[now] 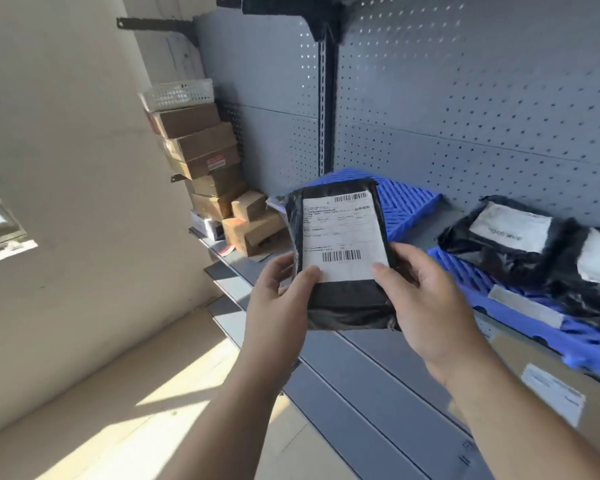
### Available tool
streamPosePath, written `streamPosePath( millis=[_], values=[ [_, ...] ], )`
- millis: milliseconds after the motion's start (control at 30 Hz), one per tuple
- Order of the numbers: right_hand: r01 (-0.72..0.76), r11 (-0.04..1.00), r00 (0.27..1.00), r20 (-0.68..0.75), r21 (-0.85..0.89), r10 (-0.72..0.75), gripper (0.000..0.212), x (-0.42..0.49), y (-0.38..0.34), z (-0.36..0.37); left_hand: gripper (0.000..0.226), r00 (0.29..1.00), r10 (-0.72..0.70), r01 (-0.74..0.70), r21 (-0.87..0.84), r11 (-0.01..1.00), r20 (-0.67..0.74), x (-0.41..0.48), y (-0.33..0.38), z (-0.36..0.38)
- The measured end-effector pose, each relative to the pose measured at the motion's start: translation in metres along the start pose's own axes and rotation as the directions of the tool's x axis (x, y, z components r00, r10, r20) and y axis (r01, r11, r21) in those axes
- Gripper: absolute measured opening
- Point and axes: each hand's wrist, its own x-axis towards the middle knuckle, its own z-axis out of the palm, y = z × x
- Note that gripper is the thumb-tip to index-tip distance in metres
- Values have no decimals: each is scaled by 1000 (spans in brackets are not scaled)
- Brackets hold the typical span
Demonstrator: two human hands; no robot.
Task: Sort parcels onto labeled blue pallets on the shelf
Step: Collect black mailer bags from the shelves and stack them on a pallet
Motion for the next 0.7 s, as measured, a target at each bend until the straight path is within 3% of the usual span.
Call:
streamPosePath(
  millis=[167, 300, 467, 700],
  values=[
    [27, 998, 985, -172, -54, -36, 40, 27, -5, -46, 43, 987, 6, -12, 35, 999, 159, 45, 8, 62],
    [35, 995, 955, -290, -94, -61, 34, 45, -11, -79, 22, 957, 66, -87, 61, 994, 282, 70, 14, 109],
    [2, 989, 925, -376, -151, -59, 16, 58, -8, -108, 34, 900, 68, -109, 72, 991, 431, 98, 9, 153],
    [-103, 972, 820, -572, -210, -37, 26, 78, -2, -138, 30, 780, 20, -83, 72, 994, 625, 136, -3, 212]
  ],
)
